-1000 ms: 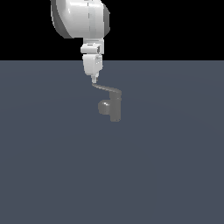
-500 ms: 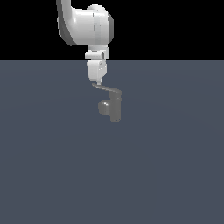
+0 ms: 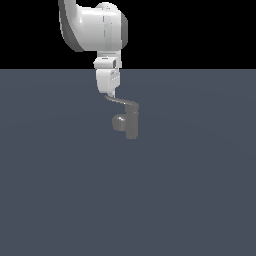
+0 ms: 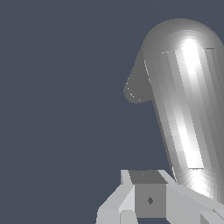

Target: Turn on the faucet by rotating a designated handle.

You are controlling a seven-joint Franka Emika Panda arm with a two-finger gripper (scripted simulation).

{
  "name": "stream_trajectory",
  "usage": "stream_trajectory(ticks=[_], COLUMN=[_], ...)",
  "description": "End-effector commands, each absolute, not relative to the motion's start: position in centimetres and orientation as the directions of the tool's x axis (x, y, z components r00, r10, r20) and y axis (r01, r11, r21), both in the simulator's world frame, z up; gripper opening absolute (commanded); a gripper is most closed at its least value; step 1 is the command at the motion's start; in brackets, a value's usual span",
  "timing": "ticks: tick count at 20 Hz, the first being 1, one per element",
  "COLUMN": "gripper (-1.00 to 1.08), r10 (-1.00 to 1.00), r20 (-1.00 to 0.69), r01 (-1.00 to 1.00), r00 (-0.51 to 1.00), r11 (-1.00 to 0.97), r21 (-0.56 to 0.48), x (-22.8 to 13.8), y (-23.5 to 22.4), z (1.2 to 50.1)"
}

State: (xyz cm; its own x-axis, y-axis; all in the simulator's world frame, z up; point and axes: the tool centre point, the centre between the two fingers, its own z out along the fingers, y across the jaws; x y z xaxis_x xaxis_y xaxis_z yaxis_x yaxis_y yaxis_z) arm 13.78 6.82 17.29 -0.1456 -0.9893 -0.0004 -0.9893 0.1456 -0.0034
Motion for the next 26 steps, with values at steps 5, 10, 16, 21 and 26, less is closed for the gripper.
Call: stream_trajectory(ticks=[5,10,16,21,26], gripper=[-1.0,-1.0,-1.0,-1.0,-1.0], r10=[-0.989,-0.989,-0.989,-0.989,-0.989], r20=[0.001,0.0,0.0,0.001,0.001], r01=[-0.989,-0.989,-0.989,-0.989,-0.989], r00=[-0.145,-0.146,-0.146,-0.151,-0.15], r11=[0.145,0.146,0.146,0.151,0.15], r21=[0.0,0.0,0.0,-0.002,-0.002], x=[12.0,10.8,9.2,8.8,7.5], y=[7.4,7.8,8.3,7.7,7.2], z=[17.3,17.3,17.3,17.3,17.3])
